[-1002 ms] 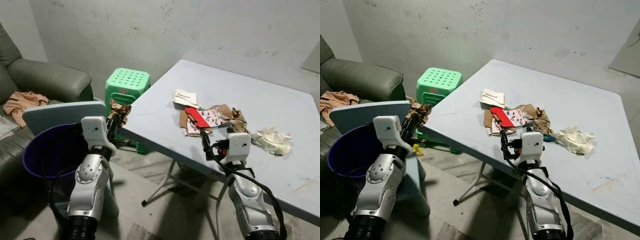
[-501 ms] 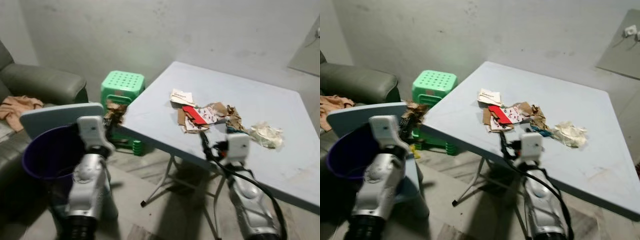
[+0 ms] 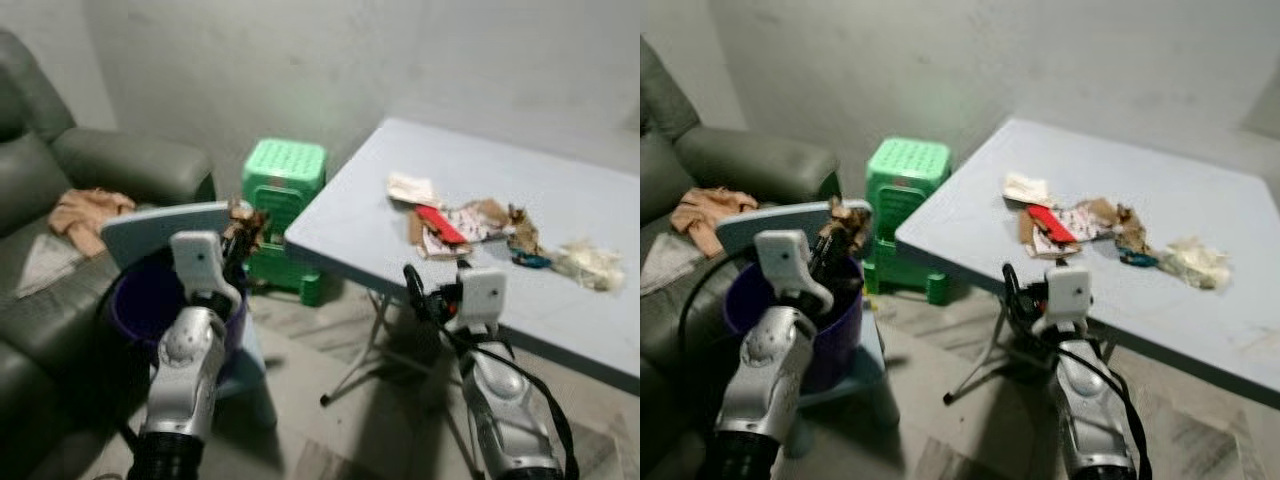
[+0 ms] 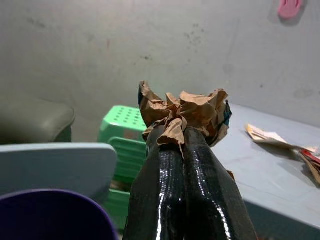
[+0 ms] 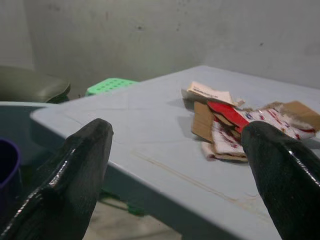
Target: Picking trash to rubbish bin
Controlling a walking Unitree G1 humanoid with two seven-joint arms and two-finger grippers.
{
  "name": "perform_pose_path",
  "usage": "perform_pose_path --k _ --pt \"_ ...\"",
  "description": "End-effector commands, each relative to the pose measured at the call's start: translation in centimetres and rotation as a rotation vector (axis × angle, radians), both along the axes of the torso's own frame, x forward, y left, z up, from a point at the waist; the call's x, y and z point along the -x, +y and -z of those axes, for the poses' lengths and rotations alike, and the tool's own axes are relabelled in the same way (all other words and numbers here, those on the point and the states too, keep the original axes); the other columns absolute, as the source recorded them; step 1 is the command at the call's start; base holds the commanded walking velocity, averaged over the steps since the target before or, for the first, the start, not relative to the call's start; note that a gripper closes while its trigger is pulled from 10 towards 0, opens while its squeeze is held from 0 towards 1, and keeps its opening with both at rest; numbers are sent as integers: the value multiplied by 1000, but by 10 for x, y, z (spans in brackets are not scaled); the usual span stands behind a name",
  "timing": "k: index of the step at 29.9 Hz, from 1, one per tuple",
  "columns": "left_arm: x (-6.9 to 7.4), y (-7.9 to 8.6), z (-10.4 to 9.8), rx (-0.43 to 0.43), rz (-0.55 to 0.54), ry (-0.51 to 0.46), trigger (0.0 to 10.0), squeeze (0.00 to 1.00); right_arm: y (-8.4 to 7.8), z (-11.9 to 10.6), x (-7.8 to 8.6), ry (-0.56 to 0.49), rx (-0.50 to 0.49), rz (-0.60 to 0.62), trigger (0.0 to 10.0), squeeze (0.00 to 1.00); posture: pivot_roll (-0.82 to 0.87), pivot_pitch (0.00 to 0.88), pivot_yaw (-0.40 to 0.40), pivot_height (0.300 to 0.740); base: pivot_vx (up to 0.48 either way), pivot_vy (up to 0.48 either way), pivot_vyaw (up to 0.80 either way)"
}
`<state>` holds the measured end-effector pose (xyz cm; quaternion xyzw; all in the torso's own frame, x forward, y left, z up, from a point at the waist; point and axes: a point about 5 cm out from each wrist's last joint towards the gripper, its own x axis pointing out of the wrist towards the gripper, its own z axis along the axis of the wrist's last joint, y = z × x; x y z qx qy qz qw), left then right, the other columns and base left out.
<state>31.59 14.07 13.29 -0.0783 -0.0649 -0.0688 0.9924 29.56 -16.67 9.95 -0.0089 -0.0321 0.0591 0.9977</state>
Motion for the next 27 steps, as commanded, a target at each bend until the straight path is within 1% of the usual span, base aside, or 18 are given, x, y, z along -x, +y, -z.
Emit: perform_pose_path --k 1,7,12,16,18,20,27 --pt "0 8 -2 -15 -25 0 10000 0 6 -6 -2 -17 -1 -16 10000 0 91 0 -84 740 0 480 0" --pt "0 9 -1 -9 -30 3 10000 0 8 -5 -2 -9 8 -36 10000 0 92 0 -85 740 0 442 0" --pt "1 10 -1 -16 -50 5 10000 0 9 -5 -2 -4 5 -43 10000 0 94 0 -84 740 0 0 621" --pt "1 10 1 -4 -66 34 10000 0 10 -4 -2 2 8 -47 10000 0 95 0 -86 740 0 0 625" --pt "0 11 4 -31 -89 65 10000 0 10 -4 -1 -5 -10 -40 10000 0 96 0 -87 740 0 0 0" --pt "0 11 5 -37 -91 72 10000 0 9 -5 -1 -5 -11 -40 10000 0 96 0 -87 740 0 0 0" --pt "2 6 7 -28 -80 80 10000 0 11 -6 -2 -3 -23 -52 10000 0 99 0 -87 740 0 0 0"
